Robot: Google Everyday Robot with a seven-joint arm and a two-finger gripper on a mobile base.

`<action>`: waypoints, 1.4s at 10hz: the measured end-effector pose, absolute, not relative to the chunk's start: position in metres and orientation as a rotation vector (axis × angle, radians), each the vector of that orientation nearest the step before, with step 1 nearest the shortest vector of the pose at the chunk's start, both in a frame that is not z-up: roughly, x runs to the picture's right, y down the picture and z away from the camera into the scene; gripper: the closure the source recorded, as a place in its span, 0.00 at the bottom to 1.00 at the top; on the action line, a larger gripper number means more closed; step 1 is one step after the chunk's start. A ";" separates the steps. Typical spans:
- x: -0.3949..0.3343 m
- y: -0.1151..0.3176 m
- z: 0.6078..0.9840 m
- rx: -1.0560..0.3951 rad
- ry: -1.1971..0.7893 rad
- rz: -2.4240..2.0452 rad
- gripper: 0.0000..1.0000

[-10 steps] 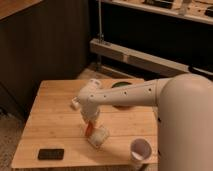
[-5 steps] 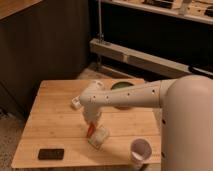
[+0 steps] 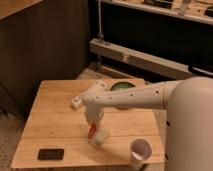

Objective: Place the pepper on the white sponge

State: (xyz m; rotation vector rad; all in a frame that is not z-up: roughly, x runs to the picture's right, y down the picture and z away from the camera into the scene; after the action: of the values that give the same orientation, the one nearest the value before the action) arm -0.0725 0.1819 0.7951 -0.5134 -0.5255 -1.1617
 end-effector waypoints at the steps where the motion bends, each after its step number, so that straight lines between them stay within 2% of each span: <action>1: -0.080 0.180 0.795 -0.513 -0.541 -1.162 0.89; 4: -0.094 0.172 0.787 -0.515 -0.577 -1.140 0.89; 14: -0.051 0.198 0.757 -0.502 -0.579 -1.044 0.88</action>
State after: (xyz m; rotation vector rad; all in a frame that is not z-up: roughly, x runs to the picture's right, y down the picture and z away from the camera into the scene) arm -0.0509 0.1979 0.7575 -0.5016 -0.5792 -1.0435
